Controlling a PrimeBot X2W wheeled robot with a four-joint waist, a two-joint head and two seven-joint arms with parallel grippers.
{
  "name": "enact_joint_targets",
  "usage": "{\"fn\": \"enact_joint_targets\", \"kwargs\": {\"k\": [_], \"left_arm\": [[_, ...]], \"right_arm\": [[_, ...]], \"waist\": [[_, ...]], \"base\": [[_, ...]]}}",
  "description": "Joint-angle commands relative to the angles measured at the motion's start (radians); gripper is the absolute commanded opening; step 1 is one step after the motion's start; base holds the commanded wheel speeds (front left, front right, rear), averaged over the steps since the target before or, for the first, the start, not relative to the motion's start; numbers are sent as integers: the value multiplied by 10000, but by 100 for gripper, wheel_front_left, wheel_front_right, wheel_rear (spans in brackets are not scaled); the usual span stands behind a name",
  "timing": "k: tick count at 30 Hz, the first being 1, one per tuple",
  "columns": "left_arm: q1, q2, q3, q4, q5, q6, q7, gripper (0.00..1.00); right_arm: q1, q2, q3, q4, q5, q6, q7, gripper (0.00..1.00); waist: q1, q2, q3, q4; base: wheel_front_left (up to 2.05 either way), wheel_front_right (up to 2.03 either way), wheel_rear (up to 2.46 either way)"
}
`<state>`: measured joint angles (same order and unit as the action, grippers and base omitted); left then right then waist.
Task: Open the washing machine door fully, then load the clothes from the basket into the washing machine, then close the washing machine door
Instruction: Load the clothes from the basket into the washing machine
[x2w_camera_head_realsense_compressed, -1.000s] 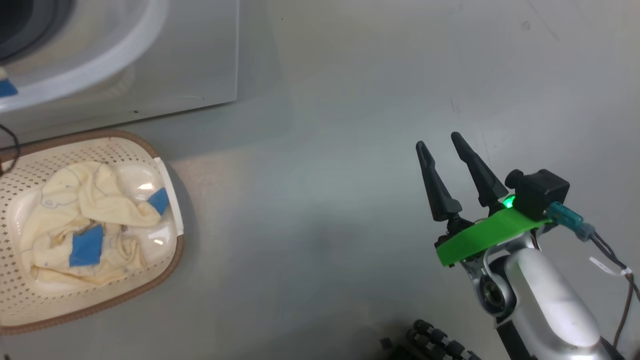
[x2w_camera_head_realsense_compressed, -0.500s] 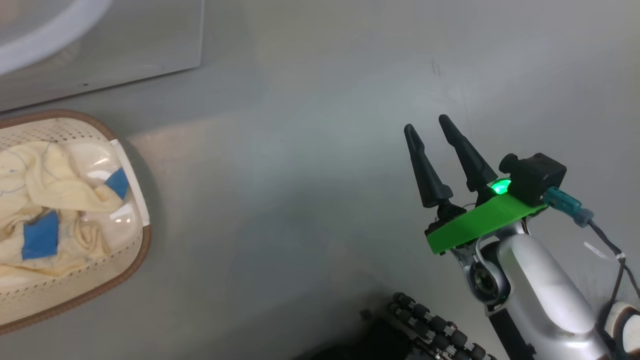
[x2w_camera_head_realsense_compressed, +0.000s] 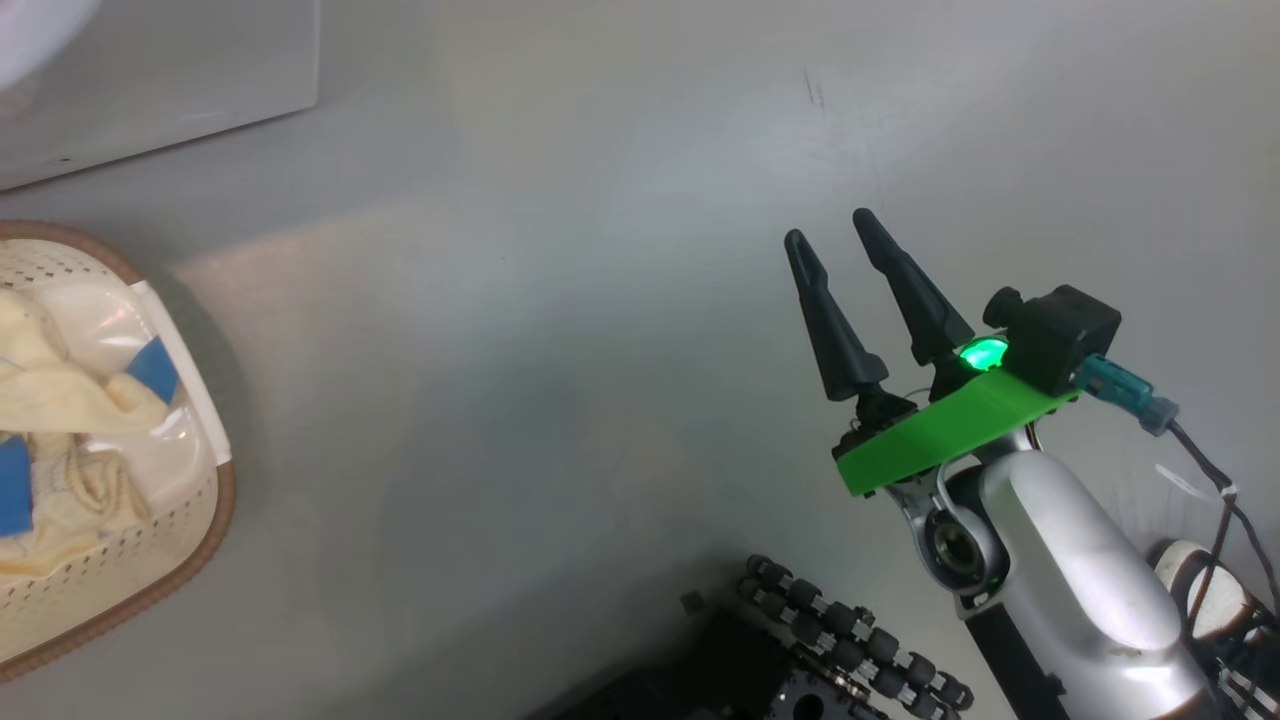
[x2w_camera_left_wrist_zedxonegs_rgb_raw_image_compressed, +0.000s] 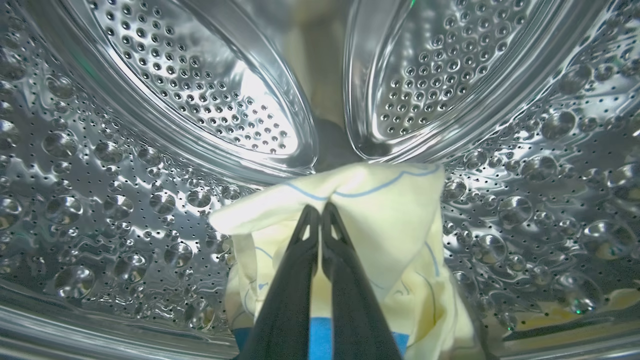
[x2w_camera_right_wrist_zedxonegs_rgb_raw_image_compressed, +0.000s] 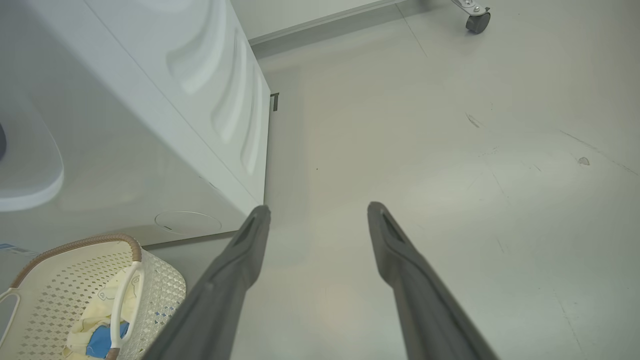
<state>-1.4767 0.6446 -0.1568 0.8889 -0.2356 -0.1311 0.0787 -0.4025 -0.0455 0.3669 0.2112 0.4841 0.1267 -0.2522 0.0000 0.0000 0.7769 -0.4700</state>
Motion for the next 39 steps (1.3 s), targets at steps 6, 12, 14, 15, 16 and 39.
{"fn": "enact_joint_targets", "kwargs": {"k": [6,12,14,15,16,39], "left_arm": [[-653,549,-189,533,155,5,-455,0],[-841,400,-451,1090,147,5,-941,100],[-847,289,-598,1201,116,5,-1066,100],[-831,218,-662,1264,76,5,-1120,100],[-797,138,-714,1329,7,5,-1175,100],[2439,-1834,-1750,1368,-1872,4,-3100,100]], "right_arm": [[73,-47,139,-281,148,40,-95,100],[43,-47,56,-278,106,40,-95,100],[48,-47,20,-273,74,40,-95,100],[50,-47,-9,-261,41,40,-95,100],[46,-47,-33,-245,-13,40,-95,100],[360,-47,-1057,184,-1636,40,-95,100]], "waist": [[0,0,82,-107],[0,0,7,2],[0,0,-48,82],[0,0,-85,142],[0,0,-134,207],[0,0,-2344,2462]], "base": [[0,0,0],[0,0,0],[0,0,0],[0,0,0],[0,0,0],[0,0,0]]}}
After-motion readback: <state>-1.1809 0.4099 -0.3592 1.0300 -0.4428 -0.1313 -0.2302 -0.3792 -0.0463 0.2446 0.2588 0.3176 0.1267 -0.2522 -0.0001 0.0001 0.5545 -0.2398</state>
